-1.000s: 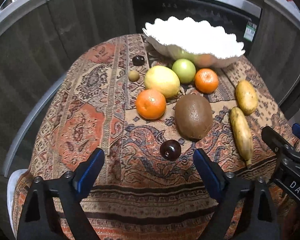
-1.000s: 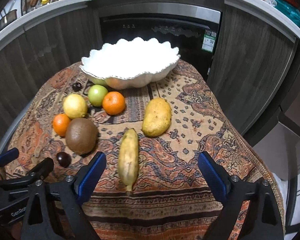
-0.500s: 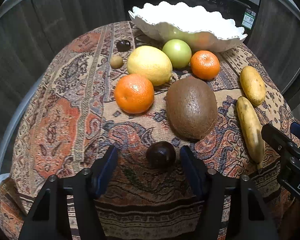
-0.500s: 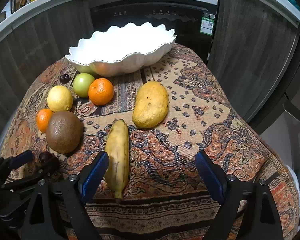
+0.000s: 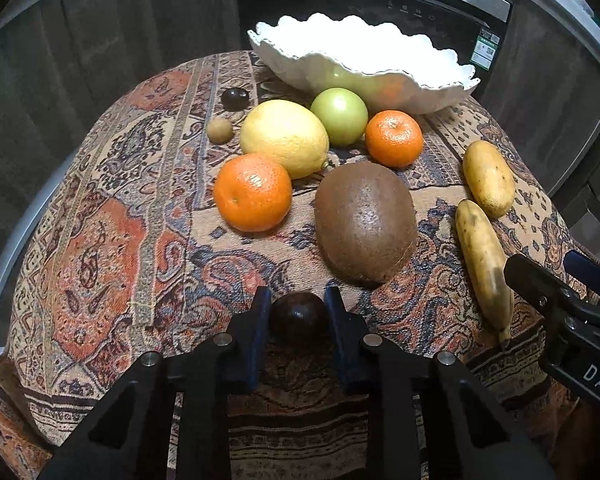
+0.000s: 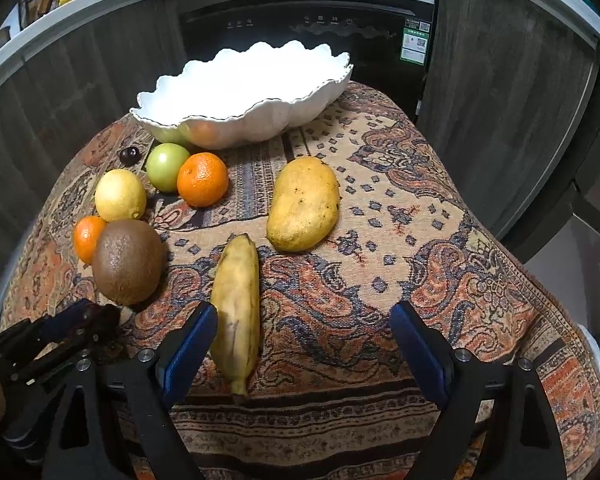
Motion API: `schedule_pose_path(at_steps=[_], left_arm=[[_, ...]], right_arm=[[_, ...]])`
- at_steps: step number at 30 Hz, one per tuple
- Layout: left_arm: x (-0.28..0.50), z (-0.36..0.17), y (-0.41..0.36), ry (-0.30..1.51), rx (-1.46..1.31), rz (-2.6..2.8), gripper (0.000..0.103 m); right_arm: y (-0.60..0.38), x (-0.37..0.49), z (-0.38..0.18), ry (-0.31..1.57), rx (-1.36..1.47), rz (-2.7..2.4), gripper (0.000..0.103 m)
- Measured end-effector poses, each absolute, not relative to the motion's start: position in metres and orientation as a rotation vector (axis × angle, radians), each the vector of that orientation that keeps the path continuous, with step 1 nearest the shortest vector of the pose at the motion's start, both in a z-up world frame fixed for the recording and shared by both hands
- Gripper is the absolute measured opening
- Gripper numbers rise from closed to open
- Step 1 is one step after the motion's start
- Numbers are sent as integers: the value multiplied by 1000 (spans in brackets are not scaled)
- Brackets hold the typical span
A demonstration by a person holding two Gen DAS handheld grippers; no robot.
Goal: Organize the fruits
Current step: 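Close the left tool on the plum while the right tool grasps the banana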
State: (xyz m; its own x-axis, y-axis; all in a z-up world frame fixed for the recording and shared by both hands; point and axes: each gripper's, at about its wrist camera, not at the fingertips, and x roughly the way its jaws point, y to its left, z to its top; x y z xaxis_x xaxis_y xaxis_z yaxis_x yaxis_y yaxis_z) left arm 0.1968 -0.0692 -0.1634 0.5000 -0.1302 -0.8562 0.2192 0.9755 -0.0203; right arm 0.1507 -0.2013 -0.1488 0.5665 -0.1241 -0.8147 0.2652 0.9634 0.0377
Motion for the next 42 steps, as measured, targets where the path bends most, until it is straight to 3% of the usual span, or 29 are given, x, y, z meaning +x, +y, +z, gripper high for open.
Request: schedule_pose_path(at_steps=[6, 11, 26, 42], left_arm=[[191, -161, -57, 1016, 94, -185, 27], [189, -154, -44, 985, 90, -156, 27], [189, -150, -32, 969, 78, -127, 27], [181, -137, -42, 944, 83, -152, 27]], right_arm=[[-190, 151, -147, 936, 139, -203, 89], [-177, 160, -150, 944, 129, -170, 80], [-163, 169, -172, 996, 120, -155, 34], [-168, 153, -144, 908, 145, -145, 31]])
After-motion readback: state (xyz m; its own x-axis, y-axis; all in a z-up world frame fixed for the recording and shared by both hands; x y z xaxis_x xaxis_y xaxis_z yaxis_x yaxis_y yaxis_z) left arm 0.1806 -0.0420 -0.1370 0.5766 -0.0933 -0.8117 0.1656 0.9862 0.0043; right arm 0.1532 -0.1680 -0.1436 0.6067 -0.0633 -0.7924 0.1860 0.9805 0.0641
